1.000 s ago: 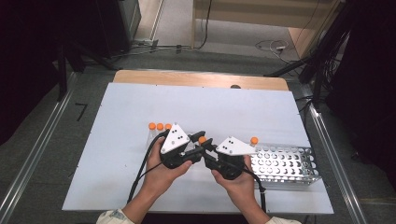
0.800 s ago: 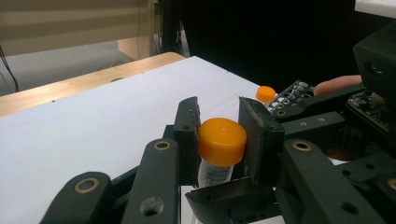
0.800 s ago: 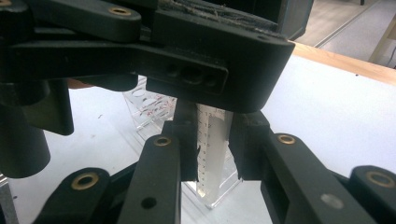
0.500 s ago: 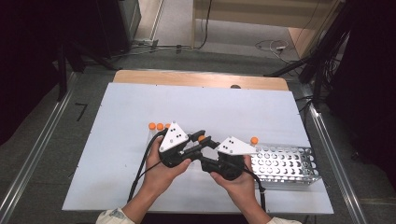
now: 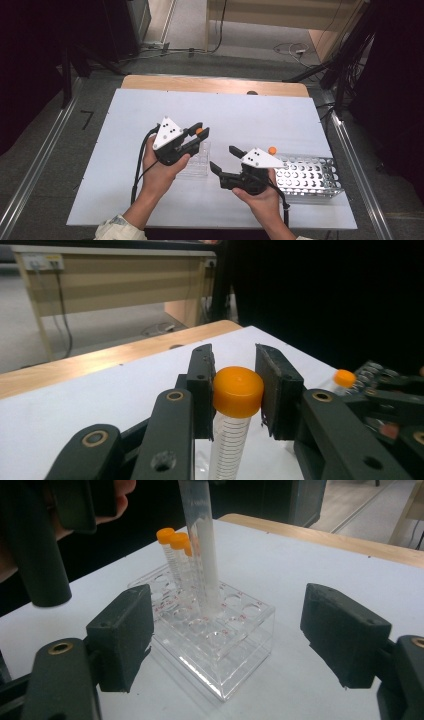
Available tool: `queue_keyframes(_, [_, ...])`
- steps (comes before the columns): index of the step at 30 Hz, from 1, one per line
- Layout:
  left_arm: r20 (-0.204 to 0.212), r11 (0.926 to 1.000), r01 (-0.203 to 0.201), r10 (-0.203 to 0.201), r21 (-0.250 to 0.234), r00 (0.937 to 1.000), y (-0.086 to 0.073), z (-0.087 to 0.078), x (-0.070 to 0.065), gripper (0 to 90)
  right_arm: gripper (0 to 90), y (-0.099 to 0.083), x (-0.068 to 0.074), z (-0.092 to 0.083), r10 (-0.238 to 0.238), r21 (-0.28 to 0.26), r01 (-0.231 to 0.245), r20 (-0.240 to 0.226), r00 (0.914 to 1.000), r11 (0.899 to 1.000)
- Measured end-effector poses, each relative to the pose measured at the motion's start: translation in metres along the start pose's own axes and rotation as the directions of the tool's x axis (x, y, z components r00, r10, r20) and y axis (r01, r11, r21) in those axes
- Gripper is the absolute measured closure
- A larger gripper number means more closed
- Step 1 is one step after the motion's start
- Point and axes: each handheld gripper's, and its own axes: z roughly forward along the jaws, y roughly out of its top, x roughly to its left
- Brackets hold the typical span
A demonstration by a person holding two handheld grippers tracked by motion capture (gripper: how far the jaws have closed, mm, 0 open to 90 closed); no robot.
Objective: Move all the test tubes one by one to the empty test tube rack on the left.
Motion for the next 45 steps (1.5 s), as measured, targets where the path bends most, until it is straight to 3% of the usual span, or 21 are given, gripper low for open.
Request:
queue_keyframes(9, [-0.071,0.9995,0.032,-0.032,-0.001,0.997,-0.002,0.005,0.021,70.7,19.0,-0.002,-0.002,-0.001,0.017,0.003,-0.017,-0.008,0.9998,1.0])
queue_keyframes(17, [-0.119,0.9999,0.01,-0.01,0.005,0.9928,-0.007,0.012,0.029,70.7,18.2,-0.003,-0.002,0.0,0.014,0.001,-0.014,-0.014,0.9998,1.0])
queue_keyframes(31, [-0.131,0.9989,0.013,-0.008,0.045,0.9914,-0.022,0.018,0.033,70.5,18.2,-0.003,-0.002,-0.001,0.022,0.002,-0.022,-0.01,0.9997,1.0])
queue_keyframes(45, [-0.139,0.9935,-0.017,0.033,0.113,0.9898,-0.042,0.023,0.032,70.2,18.2,-0.005,-0.002,0.0,0.022,0.003,-0.022,-0.015,0.9996,1.0])
